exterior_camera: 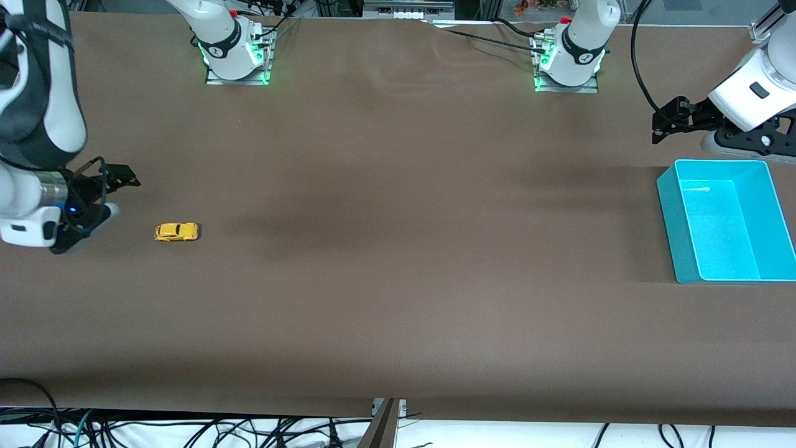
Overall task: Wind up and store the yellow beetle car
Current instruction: 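Move the right gripper down over the yellow toy car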
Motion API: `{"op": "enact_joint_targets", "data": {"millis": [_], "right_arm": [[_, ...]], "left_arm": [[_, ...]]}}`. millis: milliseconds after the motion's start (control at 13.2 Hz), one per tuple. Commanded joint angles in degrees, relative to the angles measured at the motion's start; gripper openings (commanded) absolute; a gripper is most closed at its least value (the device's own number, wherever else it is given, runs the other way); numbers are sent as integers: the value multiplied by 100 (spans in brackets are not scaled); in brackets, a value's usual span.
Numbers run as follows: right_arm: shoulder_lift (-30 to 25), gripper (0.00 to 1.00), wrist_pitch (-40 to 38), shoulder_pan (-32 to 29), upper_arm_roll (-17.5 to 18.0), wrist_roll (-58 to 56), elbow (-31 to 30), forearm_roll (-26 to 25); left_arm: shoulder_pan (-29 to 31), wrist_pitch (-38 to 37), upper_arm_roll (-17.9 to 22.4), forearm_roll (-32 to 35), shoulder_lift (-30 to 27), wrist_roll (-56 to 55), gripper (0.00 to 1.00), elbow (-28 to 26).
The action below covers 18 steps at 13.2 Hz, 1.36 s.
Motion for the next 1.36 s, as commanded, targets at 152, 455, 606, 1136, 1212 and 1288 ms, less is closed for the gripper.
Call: {"op": "enact_joint_targets", "data": {"millis": [152, 455, 606, 1136, 1212, 1288], "right_arm": [[309, 100, 1156, -32, -15, -2559, -448, -130], [248, 100, 2588, -41, -24, -3914, -1354, -104], [256, 100, 3081, -49, -24, -4283, -1679, -95], [230, 100, 5033, -172, -33, -4707, -3121, -60], [230, 100, 5174, -172, -33, -4777, -3236, -60], [230, 100, 5289, -172, -33, -4856, -3315, -60]], "left_arm": [[26, -133, 4, -91, -87, 119, 100, -72], [-18, -151, -13, -91, -87, 127, 100, -10], [-18, -221, -5, -91, -96, 136, 100, -1], [-44, -221, -31, -91, -105, 127, 100, -1], [-44, -221, -40, -91, -105, 127, 100, -1], [-53, -221, -40, -91, -105, 127, 100, -1]]}}
